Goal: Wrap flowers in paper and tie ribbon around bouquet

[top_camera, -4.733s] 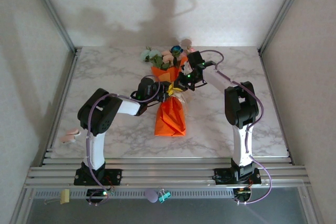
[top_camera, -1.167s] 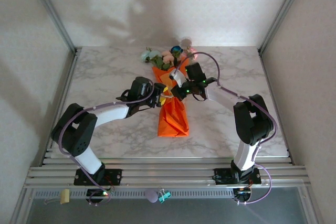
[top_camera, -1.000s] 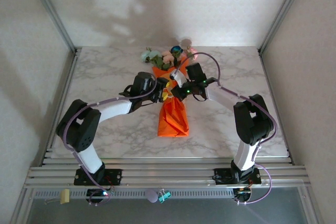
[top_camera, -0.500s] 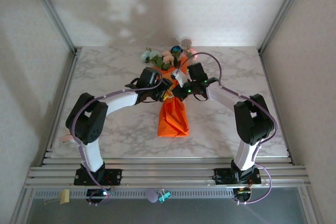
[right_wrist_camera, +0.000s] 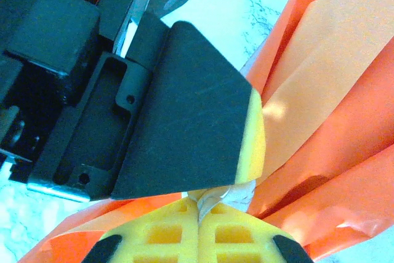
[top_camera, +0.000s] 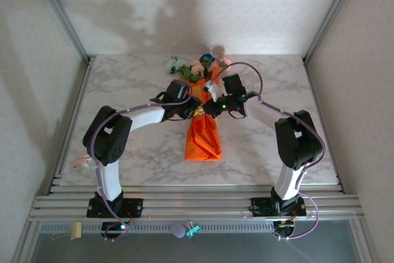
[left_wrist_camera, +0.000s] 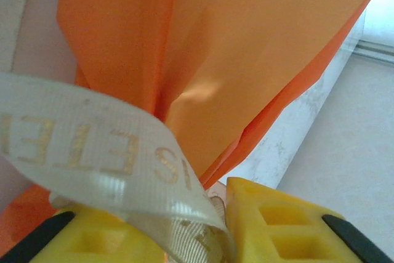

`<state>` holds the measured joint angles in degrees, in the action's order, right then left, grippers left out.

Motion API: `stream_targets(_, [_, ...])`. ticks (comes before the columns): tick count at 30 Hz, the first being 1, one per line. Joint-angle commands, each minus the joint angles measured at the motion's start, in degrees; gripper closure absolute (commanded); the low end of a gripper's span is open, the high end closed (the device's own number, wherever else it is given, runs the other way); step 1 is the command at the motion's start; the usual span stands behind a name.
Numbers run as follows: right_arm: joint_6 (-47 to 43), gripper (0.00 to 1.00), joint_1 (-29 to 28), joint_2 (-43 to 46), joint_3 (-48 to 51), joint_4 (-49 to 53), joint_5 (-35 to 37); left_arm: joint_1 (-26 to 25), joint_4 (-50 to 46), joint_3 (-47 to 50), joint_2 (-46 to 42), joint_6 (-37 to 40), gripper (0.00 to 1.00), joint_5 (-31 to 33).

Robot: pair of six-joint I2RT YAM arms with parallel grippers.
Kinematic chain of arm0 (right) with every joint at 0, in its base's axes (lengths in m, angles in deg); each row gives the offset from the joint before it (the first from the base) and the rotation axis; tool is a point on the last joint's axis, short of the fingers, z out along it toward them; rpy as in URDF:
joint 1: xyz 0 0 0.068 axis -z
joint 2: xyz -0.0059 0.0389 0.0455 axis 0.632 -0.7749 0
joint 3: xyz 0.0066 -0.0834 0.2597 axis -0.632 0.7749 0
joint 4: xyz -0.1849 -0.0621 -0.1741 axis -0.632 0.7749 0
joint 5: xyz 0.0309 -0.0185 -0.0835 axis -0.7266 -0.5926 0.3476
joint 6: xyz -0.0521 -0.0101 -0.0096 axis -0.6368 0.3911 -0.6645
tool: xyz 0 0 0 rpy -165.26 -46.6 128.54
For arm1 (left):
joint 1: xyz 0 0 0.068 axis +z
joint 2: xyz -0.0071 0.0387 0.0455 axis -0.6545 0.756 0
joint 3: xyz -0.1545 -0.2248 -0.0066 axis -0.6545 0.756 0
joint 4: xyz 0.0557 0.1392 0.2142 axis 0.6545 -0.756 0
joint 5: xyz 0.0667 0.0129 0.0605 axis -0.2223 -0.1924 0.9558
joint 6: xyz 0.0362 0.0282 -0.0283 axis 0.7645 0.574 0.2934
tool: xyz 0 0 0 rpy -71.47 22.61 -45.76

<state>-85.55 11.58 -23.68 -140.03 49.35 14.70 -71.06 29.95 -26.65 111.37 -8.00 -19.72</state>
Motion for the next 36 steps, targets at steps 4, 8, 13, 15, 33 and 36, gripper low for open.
stream_targets(4, [1.56,1.00,0.66,1.24,0.62,-1.81,-2.67,0.20,-1.43,-1.66,0.37,0.77,0.85,-0.36])
stream_targets(8, [1.35,1.00,0.79,1.24,0.53,-1.80,-3.21,0.36,-5.15,-3.45,0.96,2.06,0.91,-1.91])
stream_targets(13, [-0.12,1.00,0.78,0.90,0.28,-1.06,-2.11,0.55,-11.66,-7.34,2.28,3.86,0.98,-3.72])
stream_targets(15, [-0.92,1.00,0.76,1.05,0.47,-1.03,-1.53,0.64,-13.78,-8.40,2.44,4.35,0.98,-3.80])
stream_targets(33, [-20.29,0.52,-5.19,4.71,5.26,-4.16,12.45,1.08,-22.69,-14.99,4.89,7.17,1.00,-6.78])
stream_targets(36, [-21.69,0.54,-6.00,3.21,3.69,-2.98,14.50,1.15,-22.85,-15.27,4.97,7.17,1.00,-7.03])
